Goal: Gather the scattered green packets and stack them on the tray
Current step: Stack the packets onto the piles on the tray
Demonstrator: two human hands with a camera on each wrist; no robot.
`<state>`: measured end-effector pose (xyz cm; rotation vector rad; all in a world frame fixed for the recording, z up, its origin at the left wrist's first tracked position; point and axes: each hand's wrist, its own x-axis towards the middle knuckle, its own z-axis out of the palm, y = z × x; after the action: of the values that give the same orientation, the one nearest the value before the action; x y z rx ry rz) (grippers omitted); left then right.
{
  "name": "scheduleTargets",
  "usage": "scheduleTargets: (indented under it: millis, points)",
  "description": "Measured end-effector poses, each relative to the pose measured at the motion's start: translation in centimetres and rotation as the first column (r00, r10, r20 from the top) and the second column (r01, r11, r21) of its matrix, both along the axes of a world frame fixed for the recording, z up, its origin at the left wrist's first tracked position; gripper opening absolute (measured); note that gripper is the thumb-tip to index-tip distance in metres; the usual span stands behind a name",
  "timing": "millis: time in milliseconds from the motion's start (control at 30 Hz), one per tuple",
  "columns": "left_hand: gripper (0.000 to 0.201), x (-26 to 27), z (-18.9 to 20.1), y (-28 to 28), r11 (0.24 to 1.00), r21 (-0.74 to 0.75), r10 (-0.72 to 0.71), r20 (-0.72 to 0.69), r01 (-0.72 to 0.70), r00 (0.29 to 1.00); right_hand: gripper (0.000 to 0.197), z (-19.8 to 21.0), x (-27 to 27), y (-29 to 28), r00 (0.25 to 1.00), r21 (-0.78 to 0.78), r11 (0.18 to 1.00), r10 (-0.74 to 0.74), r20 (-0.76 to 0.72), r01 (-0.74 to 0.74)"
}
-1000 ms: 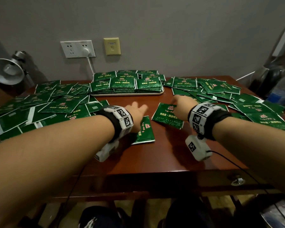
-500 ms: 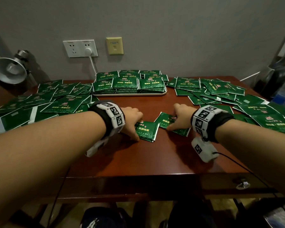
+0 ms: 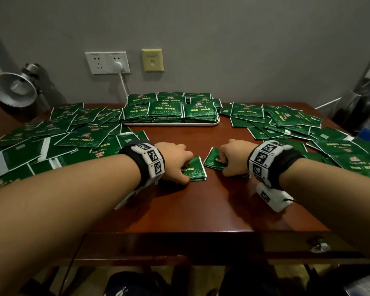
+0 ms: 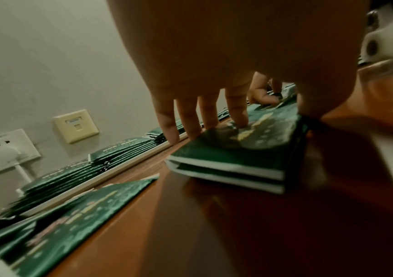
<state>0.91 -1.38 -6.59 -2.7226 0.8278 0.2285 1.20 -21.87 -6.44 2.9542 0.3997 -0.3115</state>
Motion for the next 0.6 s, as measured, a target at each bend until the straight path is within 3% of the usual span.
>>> scheduleTargets:
  millis: [100,233,367,600]
  points:
    - [0.057,0.2,0.0,0.2,0.999,-0.026,0.026,-0.065,-0.028,0.998,0.034,0.2,0.2,0.3,0.999,-0.041,0.999,0.031,-0.01,-0.032]
    - [0.036,0.0,0.2,-0.5,0.999,-0.049,0.004,-0.106,-0.009,0.994,0.034,0.3,0.5,0.4,0.998,-0.116,0.991,0.067,-0.003,-0.067]
    - [0.033,-0.2,0.0,-1.0,0.999,-0.009,-0.033,-0.106,0.032,0.994,0.035,0.3,0.5,0.3,0.996,-0.162,0.983,0.087,-0.015,-0.088]
    - [0.029,0.7,0.9,-0.4,0.998,-0.041,-0.041,-0.033,0.04,0.999,0.028,1.3,1.5,-1.3,0.99,-0.044,0.993,0.117,0.073,-0.114]
